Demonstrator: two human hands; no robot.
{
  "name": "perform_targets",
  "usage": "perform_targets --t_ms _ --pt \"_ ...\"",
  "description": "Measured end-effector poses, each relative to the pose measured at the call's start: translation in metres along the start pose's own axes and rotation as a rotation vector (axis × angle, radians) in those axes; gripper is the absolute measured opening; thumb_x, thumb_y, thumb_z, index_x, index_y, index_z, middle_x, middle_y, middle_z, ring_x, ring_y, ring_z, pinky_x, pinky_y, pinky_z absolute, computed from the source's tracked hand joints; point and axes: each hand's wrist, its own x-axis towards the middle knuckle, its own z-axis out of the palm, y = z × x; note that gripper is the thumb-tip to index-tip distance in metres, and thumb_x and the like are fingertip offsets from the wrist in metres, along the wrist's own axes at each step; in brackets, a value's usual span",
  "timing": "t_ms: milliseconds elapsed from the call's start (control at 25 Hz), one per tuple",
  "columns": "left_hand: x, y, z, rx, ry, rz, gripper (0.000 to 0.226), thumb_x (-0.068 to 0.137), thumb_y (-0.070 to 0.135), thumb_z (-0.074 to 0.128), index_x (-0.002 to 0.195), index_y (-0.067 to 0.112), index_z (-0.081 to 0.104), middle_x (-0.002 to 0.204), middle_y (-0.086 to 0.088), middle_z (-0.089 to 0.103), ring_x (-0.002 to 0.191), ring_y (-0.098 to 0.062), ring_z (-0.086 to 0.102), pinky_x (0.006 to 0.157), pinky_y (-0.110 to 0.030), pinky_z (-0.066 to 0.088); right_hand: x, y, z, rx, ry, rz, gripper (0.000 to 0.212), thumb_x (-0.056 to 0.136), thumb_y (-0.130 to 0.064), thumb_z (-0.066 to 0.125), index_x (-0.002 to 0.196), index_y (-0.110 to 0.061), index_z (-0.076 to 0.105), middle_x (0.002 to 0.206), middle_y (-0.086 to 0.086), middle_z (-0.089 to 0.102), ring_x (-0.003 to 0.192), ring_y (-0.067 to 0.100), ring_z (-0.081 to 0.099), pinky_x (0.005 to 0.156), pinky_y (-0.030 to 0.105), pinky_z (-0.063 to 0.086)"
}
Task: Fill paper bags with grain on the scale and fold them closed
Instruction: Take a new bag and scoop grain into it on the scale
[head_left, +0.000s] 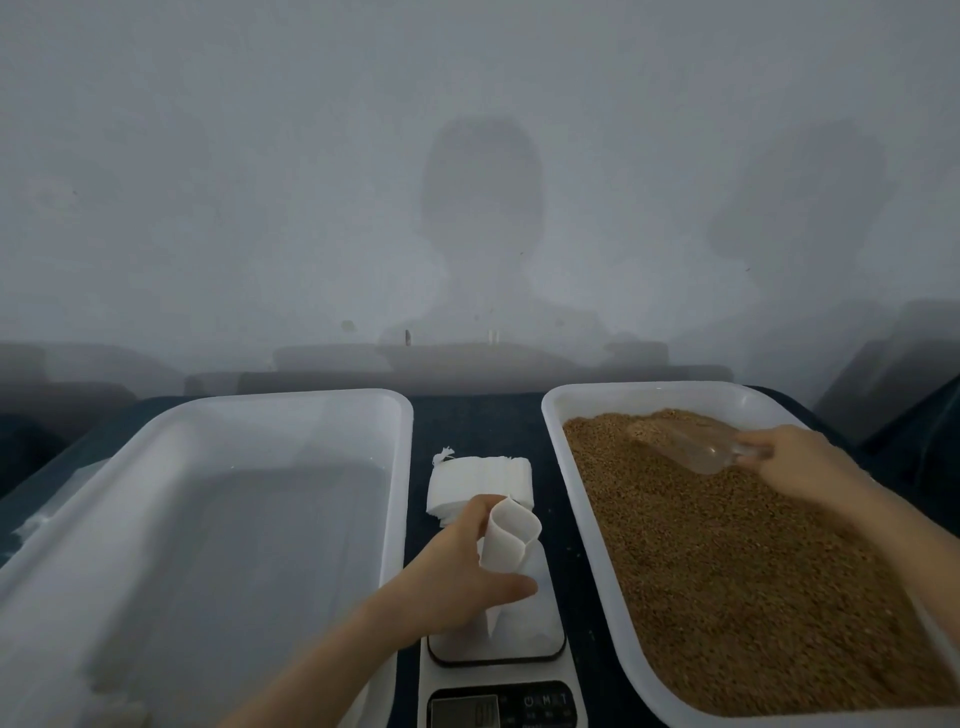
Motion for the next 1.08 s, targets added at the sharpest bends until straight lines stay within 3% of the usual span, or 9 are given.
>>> perform_targets --t_ms 120,320,520,760,920,1000,1080 --pt "-0.001 0.0 0.001 -0.005 0.009 0.009 0.065 0.076 0.032 0.077 0.125 0.043 0.034 0.119 0.018 0.048 0.108 -0.009 0.052 0.094 -0.029 0.049 -0.014 0.01 -0.004 0.16 -0.043 -0.036 0.04 0.09 -0.03 0.061 0.129 -0.025 0.056 0.129 0.007 0.059 0.11 0.024 0.058 0.093 0.041 0.046" --pt "0.0 -0.003 0.002 -0.016 0.008 0.026 0.062 0.076 0.034 0.077 0.118 0.048 0.035 0.116 0.021 0.048 0.106 -0.005 0.052 0.087 -0.021 0.047 -0.031 0.011 -0.004 0.194 -0.083 -0.078 0.041 0.088 -0.027 0.064 0.127 -0.026 0.056 0.131 0.005 0.058 0.117 0.023 0.055 0.101 0.042 0.039" --pt "-0.002 -0.003 0.001 -0.016 0.003 0.021 0.059 0.075 0.034 0.077 0.112 0.053 0.034 0.116 0.021 0.048 0.106 -0.005 0.052 0.082 -0.017 0.045 -0.041 0.007 -0.002 0.144 -0.094 -0.092 0.038 0.087 -0.028 0.063 0.125 -0.031 0.057 0.126 0.002 0.062 0.102 0.019 0.061 0.089 0.037 0.046" --pt "0.001 -0.001 0.001 -0.003 -0.025 -0.001 0.065 0.077 0.032 0.076 0.121 0.048 0.031 0.118 0.019 0.046 0.106 -0.007 0.051 0.083 -0.019 0.045 -0.06 -0.003 -0.012 0.157 -0.118 -0.163 0.036 0.086 -0.029 0.063 0.121 -0.036 0.058 0.113 -0.007 0.065 0.088 0.023 0.067 0.071 0.028 0.052" --pt "0.002 0.0 0.002 -0.004 -0.038 -0.004 0.066 0.078 0.03 0.076 0.122 0.047 0.03 0.118 0.017 0.047 0.104 -0.01 0.053 0.077 -0.014 0.046 -0.085 -0.03 -0.038 0.24 -0.104 -0.318 0.035 0.083 -0.028 0.066 0.1 -0.055 0.052 0.095 -0.032 0.061 0.082 -0.01 0.059 0.072 0.015 0.044" --pt "0.002 -0.001 0.002 0.006 -0.038 -0.005 0.063 0.079 0.029 0.074 0.124 0.044 0.032 0.116 0.014 0.047 0.101 -0.01 0.053 0.075 -0.015 0.046 -0.096 -0.044 -0.049 0.267 -0.123 -0.379 0.036 0.081 -0.027 0.067 0.097 -0.056 0.053 0.088 -0.039 0.062 0.084 -0.018 0.058 0.063 0.008 0.044" --pt "0.003 -0.002 0.002 0.009 -0.029 -0.014 0.06 0.081 0.026 0.071 0.128 0.039 0.034 0.116 0.01 0.048 0.101 -0.012 0.054 0.079 -0.019 0.048 -0.105 -0.057 -0.056 0.268 -0.164 -0.442 0.034 0.081 -0.028 0.068 0.098 -0.054 0.056 0.095 -0.044 0.059 0.091 -0.022 0.054 0.06 0.005 0.044"
